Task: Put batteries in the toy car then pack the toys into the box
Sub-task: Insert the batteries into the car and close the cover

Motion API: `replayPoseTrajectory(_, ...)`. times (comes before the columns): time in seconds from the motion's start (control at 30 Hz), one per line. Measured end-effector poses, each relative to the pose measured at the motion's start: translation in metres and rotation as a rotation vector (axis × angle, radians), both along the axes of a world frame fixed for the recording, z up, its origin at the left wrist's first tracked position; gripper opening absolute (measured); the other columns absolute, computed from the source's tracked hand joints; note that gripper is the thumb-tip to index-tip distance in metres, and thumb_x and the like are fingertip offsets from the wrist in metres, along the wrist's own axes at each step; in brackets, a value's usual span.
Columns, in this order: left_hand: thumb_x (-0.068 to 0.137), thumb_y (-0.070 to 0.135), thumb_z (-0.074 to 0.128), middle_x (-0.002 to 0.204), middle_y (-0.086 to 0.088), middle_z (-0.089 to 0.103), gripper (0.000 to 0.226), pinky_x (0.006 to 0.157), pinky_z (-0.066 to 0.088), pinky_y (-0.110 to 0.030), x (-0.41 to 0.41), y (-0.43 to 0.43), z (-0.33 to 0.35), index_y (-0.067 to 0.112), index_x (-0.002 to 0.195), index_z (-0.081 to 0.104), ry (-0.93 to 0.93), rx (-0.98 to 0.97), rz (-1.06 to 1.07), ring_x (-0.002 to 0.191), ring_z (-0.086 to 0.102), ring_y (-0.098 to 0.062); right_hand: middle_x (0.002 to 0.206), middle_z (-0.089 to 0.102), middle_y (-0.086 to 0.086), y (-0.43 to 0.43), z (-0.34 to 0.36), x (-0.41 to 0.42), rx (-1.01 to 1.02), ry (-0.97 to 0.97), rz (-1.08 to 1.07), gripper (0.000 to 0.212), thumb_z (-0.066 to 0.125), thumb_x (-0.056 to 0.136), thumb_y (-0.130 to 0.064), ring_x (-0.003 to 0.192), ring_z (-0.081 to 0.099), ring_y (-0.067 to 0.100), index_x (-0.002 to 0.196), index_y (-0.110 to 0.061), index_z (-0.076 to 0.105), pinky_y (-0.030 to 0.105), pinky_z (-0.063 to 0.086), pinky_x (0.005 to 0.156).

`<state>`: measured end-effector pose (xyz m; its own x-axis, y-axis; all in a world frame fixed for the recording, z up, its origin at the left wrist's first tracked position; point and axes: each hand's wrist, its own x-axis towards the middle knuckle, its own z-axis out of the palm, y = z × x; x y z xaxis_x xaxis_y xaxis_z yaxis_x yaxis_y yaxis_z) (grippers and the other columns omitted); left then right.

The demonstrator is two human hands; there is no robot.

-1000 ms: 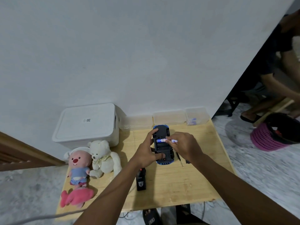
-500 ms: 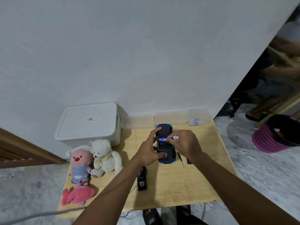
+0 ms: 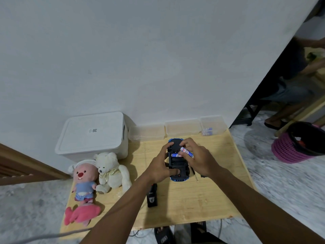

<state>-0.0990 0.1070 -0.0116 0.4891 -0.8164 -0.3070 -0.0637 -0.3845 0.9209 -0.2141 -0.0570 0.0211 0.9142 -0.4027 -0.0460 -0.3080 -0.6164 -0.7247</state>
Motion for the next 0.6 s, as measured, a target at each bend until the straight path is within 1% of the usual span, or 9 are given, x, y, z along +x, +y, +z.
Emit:
replayPoseTrajectory(0.07, 0.078, 0.005, 0.082, 0.138, 0.004, 0.060, 0.101, 0.081, 0.059, -0.023, 0.000, 0.000, -0.002, 0.048, 0.150, 0.027, 0.003, 0.010, -0.006, 0.088, 0.074, -0.008, 0.098, 0.072, -0.016, -0.002, -0.001, -0.002, 0.001, -0.014, -0.003, 0.014, 0.065, 0.096, -0.033, 0.086, 0.066, 0.000, 0.106, -0.029, 0.056, 0.023, 0.051, 0.071)
replayPoseTrajectory(0.1, 0.078, 0.005, 0.082, 0.138, 0.004, 0.060, 0.100, 0.081, 0.059, -0.023, 0.000, 0.000, -0.002, 0.049, 0.150, 0.027, 0.003, 0.015, -0.008, 0.090, 0.074, -0.008, 0.098, 0.071, -0.016, -0.003, -0.002, -0.002, -0.020, -0.015, 0.003, 0.013, 0.067, 0.094, -0.034, 0.085, 0.065, -0.001, 0.104, -0.030, 0.060, 0.025, 0.051, 0.071)
replayPoseTrajectory(0.13, 0.079, 0.005, 0.082, 0.137, 0.005, 0.061, 0.100, 0.081, 0.058, -0.023, 0.000, 0.000, -0.002, 0.048, 0.150, 0.027, 0.003, 0.017, -0.009, 0.092, 0.074, -0.008, 0.099, 0.069, -0.017, -0.003, -0.003, -0.002, -0.042, -0.011, 0.011, 0.013, 0.069, 0.092, -0.034, 0.085, 0.063, -0.001, 0.103, -0.031, 0.064, 0.025, 0.050, 0.073)
replayPoseTrajectory(0.2, 0.079, 0.004, 0.082, 0.136, 0.006, 0.061, 0.100, 0.081, 0.057, -0.021, 0.000, 0.000, -0.002, 0.047, 0.150, 0.027, -0.003, 0.015, -0.013, 0.096, 0.072, -0.007, 0.103, 0.065, -0.017, -0.003, -0.004, -0.001, -0.062, -0.001, 0.022, 0.017, 0.074, 0.087, -0.034, 0.092, 0.062, 0.001, 0.104, -0.034, 0.071, 0.023, 0.050, 0.079)
replayPoseTrajectory(0.27, 0.079, 0.004, 0.083, 0.136, 0.005, 0.061, 0.100, 0.083, 0.059, -0.024, 0.000, 0.000, -0.002, 0.048, 0.150, 0.027, -0.003, 0.014, -0.017, 0.096, 0.072, -0.008, 0.103, 0.067, -0.017, -0.001, -0.004, 0.000, -0.050, -0.006, 0.028, 0.020, 0.077, 0.085, -0.032, 0.095, 0.063, 0.002, 0.105, -0.036, 0.074, 0.022, 0.050, 0.082)
replayPoseTrajectory(0.33, 0.078, 0.005, 0.083, 0.136, 0.004, 0.062, 0.101, 0.087, 0.061, -0.032, 0.001, 0.000, -0.003, 0.051, 0.148, 0.027, 0.005, 0.018, -0.015, 0.095, 0.074, -0.014, 0.099, 0.071, -0.019, 0.001, -0.003, 0.002, -0.041, -0.013, 0.029, 0.021, 0.077, 0.084, -0.031, 0.096, 0.065, -0.001, 0.104, -0.037, 0.073, 0.023, 0.051, 0.082)
replayPoseTrajectory(0.4, 0.078, 0.006, 0.083, 0.137, 0.003, 0.061, 0.101, 0.088, 0.062, -0.037, 0.002, 0.001, -0.004, 0.053, 0.148, 0.027, 0.009, 0.018, -0.012, 0.094, 0.075, -0.018, 0.096, 0.073, -0.020, 0.002, -0.003, 0.003, -0.039, -0.008, 0.027, 0.021, 0.076, 0.084, -0.031, 0.095, 0.066, -0.004, 0.103, -0.038, 0.071, 0.023, 0.050, 0.078)
replayPoseTrajectory(0.5, 0.078, 0.006, 0.083, 0.138, 0.004, 0.061, 0.100, 0.090, 0.061, -0.041, 0.003, 0.002, -0.002, 0.053, 0.147, 0.029, 0.012, 0.011, -0.004, 0.095, 0.075, -0.018, 0.093, 0.074, -0.020, 0.005, -0.001, 0.005, -0.052, 0.005, 0.034, 0.022, 0.075, 0.086, -0.032, 0.088, 0.064, -0.003, 0.105, -0.038, 0.068, 0.023, 0.047, 0.074)
replayPoseTrajectory(0.6, 0.077, 0.006, 0.083, 0.139, 0.003, 0.060, 0.100, 0.090, 0.061, -0.039, 0.005, 0.002, -0.002, 0.054, 0.146, 0.030, 0.016, 0.005, 0.003, 0.096, 0.074, -0.016, 0.094, 0.074, -0.021, 0.008, 0.001, 0.008, -0.117, 0.015, 0.075, 0.022, 0.072, 0.088, -0.034, 0.086, 0.065, 0.000, 0.108, -0.039, 0.064, 0.030, 0.052, 0.078)
